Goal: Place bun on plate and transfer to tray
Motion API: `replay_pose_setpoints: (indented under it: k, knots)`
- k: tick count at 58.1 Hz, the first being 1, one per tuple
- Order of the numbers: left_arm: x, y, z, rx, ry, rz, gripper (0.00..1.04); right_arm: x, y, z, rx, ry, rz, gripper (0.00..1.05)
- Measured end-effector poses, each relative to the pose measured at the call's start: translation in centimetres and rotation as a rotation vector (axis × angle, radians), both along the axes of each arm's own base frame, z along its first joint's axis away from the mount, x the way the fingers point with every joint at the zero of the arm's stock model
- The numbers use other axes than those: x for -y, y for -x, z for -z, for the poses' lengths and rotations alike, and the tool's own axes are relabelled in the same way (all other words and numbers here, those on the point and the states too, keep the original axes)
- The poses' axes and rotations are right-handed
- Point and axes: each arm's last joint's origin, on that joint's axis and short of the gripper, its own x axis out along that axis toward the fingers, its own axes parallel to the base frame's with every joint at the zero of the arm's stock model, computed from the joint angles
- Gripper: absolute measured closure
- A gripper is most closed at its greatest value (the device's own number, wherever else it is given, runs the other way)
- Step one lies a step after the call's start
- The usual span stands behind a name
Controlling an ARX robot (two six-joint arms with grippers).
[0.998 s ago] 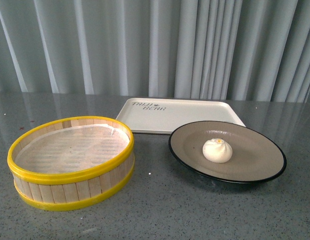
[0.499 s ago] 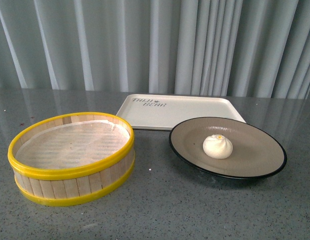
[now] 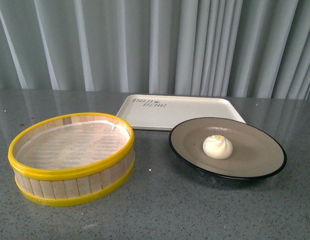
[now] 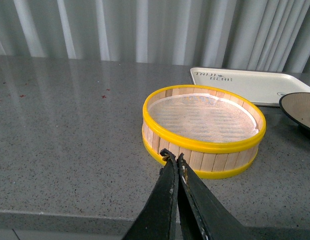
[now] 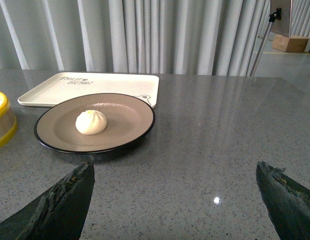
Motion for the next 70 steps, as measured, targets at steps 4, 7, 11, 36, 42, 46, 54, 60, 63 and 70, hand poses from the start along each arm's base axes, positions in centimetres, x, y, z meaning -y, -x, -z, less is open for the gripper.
replay_pose_setpoints:
  k: [4,7,11,36,42,46,54,60,63,70]
  knots:
    - [0.0,0.0,0.0,0.0,-0.001,0.0,0.87,0.0,0.0,0.0,0.0,0.0,0.0,0.08]
    - [0.0,0.0,0.0,0.0,-0.001,0.0,0.78,0.0,0.0,0.0,0.0,0.0,0.0,0.08]
    - [0.0,0.0,0.0,0.0,-0.001,0.0,0.66,0.0,0.0,0.0,0.0,0.0,0.0,0.08]
    - [0.0,0.0,0.0,0.0,-0.001,0.0,0.07,0.0,0.0,0.0,0.0,0.0,0.0,0.08]
    - [0.0,0.0,0.0,0.0,-0.001,0.0,0.07,0.0,0.0,0.0,0.0,0.0,0.0,0.08]
    - [0.0,0.0,0.0,0.0,-0.001,0.0,0.07,0.0,-0.1,-0.1,-0.094,-0.028,0.075,0.08]
    - [0.0,0.0,0.0,0.001,-0.001,0.0,0.07,0.2,-3.2,-2.3,-0.199,0.095,0.103,0.08]
    - [0.0,0.0,0.0,0.001,-0.001,0.0,0.07,0.3,-6.5,-3.4,-0.274,0.314,-0.032,0.08]
    - [0.0,0.0,0.0,0.001,-0.001,0.0,0.07,0.2,-8.0,-3.1,-0.35,0.446,-0.128,0.08]
    - [0.0,0.0,0.0,0.001,-0.001,0.0,0.07,-0.3,-10.6,-2.4,-0.434,0.695,-0.297,0.08]
